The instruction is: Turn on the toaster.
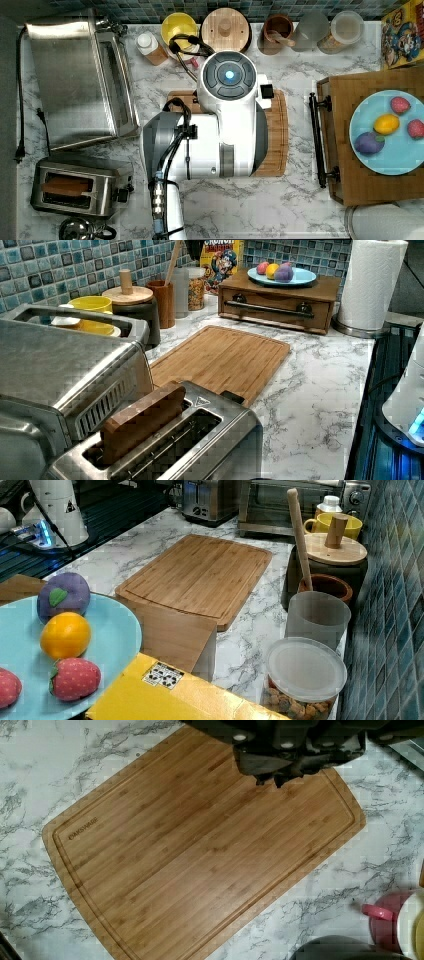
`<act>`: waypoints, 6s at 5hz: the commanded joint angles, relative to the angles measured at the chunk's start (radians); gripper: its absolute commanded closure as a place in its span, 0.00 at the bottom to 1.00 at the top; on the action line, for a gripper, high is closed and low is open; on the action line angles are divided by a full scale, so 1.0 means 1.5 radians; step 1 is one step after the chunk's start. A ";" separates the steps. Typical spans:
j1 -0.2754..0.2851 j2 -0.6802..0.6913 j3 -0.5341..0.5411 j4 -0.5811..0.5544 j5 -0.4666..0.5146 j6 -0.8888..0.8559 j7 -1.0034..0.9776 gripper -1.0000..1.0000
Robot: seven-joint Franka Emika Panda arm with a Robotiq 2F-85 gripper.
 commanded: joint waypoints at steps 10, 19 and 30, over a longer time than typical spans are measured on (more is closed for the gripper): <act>0.118 -0.214 0.149 -0.331 0.219 0.081 -0.257 1.00; 0.191 -0.248 0.188 -0.470 0.411 0.258 -0.422 1.00; 0.115 -0.009 0.180 -0.570 0.304 0.432 -0.258 1.00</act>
